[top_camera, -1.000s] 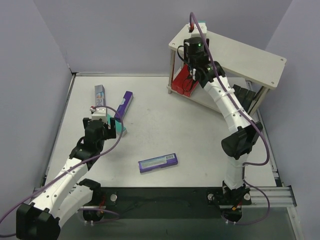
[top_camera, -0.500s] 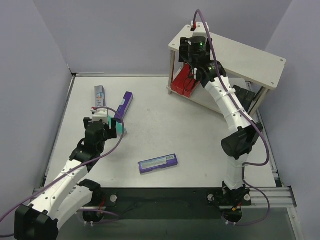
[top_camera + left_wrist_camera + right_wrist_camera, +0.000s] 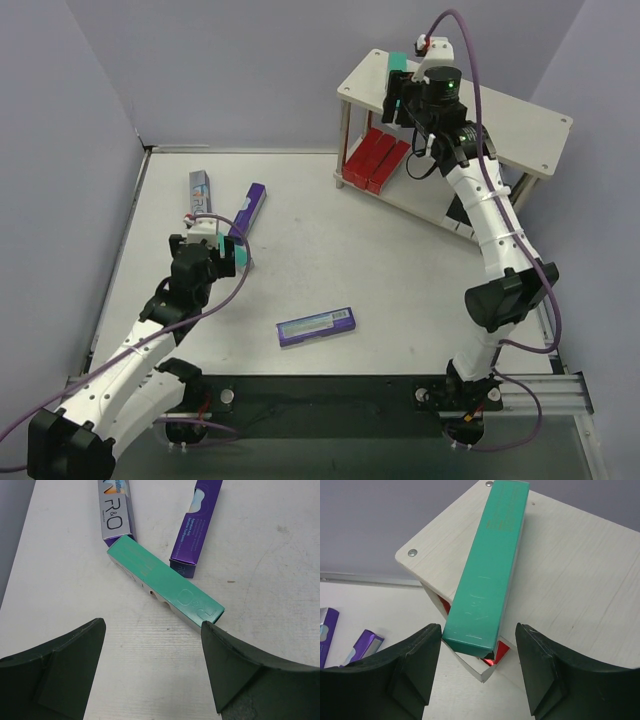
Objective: Place and organize the toothpastes onto the shelf
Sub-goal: Place the toothpaste on the shelf, then pick up the toothpaste from the center of the board.
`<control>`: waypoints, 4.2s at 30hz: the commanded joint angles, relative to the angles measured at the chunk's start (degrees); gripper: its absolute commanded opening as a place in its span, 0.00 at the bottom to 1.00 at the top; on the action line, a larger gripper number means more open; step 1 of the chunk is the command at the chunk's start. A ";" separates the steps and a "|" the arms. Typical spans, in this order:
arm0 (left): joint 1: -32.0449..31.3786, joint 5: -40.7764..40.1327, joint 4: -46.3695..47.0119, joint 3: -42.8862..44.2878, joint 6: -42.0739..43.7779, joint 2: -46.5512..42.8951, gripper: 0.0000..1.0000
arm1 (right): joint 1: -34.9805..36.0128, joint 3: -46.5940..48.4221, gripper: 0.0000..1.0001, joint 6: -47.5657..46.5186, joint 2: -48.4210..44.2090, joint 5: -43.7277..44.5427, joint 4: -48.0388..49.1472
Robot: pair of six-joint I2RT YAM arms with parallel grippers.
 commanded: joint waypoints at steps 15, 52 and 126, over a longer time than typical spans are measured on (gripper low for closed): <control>-0.84 -0.10 2.79 -0.07 1.28 -1.61 0.88 | -2.66 1.52 0.59 -6.30 2.00 -19.91 2.98; -1.10 -0.36 2.96 -0.25 1.37 -1.52 0.88 | -2.66 9.52 0.38 -9.20 10.01 -20.88 5.00; 16.57 7.72 -13.91 33.42 -36.51 58.34 0.65 | 15.70 -76.44 0.97 4.95 -54.16 -17.02 2.26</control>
